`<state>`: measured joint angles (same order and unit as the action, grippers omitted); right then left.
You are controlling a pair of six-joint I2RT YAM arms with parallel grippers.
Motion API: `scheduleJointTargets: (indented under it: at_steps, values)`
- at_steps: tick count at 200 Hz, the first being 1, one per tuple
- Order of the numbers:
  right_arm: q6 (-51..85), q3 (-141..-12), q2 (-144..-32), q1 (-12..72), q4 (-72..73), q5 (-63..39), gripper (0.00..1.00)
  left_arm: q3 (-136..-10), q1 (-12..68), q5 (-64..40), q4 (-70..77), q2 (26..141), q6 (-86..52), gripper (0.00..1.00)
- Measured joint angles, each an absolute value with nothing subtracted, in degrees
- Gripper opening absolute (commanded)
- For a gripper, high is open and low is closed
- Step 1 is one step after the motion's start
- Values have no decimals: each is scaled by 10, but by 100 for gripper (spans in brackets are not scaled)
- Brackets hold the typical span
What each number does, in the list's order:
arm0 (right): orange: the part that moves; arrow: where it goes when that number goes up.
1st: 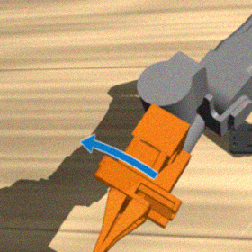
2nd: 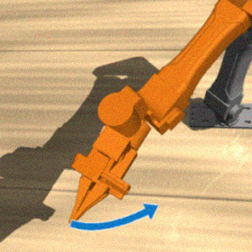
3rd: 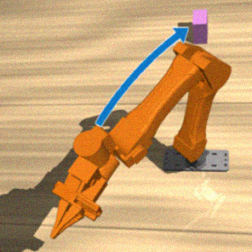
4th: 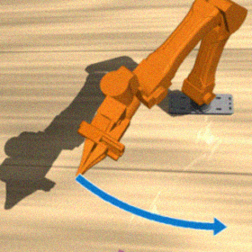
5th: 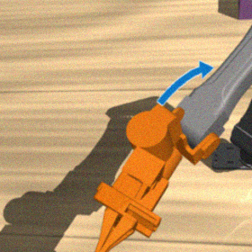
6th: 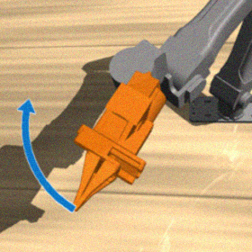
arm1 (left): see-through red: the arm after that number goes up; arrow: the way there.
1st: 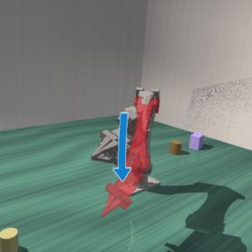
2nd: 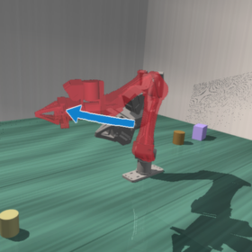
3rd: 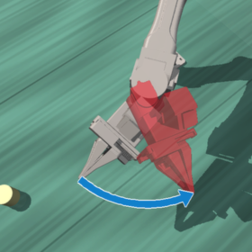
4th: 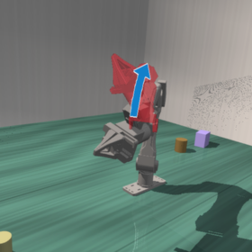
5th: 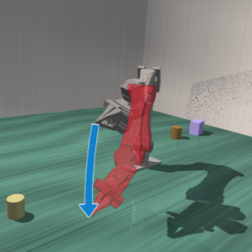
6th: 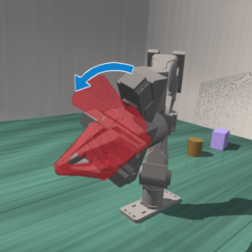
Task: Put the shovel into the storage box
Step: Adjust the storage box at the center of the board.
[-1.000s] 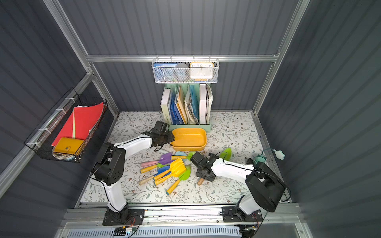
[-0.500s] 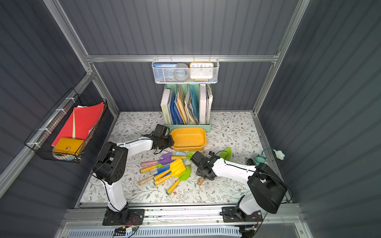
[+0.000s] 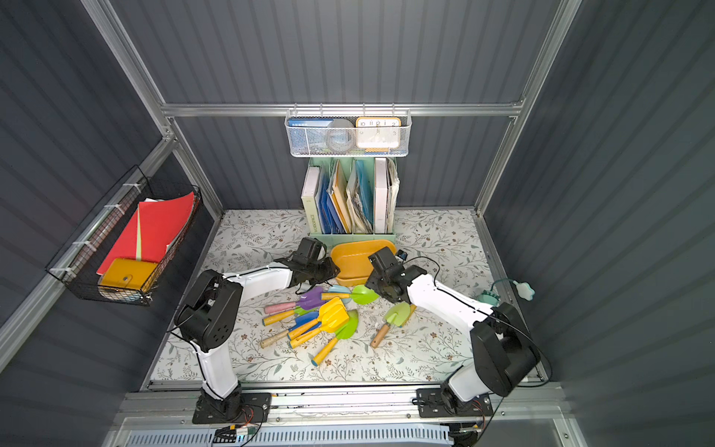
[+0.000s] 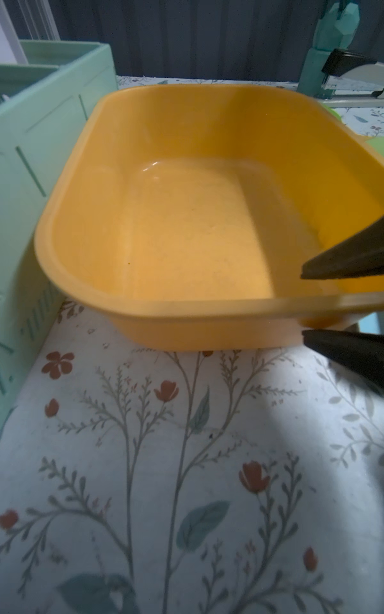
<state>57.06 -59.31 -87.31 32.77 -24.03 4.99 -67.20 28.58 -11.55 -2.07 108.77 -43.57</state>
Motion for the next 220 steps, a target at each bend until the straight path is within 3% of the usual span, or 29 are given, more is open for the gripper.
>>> scheduleJointTargets:
  at_steps: [46, 79, 113, 145, 220]
  values:
    - [593, -642, -971, 296, -217, -10, 60, -670, 311, -123, 1, 1088, -459, 34]
    - [608, -656, -999, 296, -219, -15, 51, -670, 324, -131, 14, 1088, -469, 38]
    - [615, -657, -999, 286, -230, -4, 39, -670, 328, -137, 20, 1088, -475, 54]
    - [607, -657, -999, 266, -251, 5, 29, -670, 327, -137, 18, 1088, -472, 61]
    - [521, -656, -989, 224, -324, 37, 14, -670, 327, -118, -31, 1053, -440, 63]
